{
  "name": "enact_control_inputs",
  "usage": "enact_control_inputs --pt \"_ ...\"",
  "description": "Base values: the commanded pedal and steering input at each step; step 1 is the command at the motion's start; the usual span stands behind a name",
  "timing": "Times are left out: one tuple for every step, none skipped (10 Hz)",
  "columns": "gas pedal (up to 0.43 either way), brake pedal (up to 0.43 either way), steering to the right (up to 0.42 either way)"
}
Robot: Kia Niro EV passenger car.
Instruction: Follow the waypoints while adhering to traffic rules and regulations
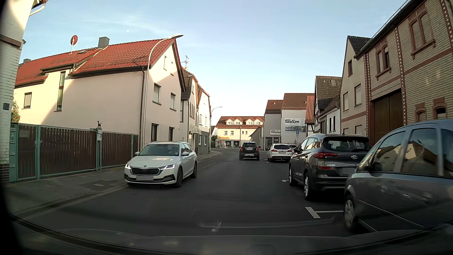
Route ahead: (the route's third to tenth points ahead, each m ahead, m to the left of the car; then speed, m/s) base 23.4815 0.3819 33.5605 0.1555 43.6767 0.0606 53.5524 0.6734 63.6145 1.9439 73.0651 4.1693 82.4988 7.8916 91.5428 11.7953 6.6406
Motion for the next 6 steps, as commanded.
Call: enact_control_inputs --pt "0.13 0.037 -0.009" --pt "0.138 0.03 -0.007" --pt "0.138 0.03 0.001" --pt "0.15 0.037 0.012" --pt "0.157 0.03 0.022" --pt "0.157 0.037 0.028"
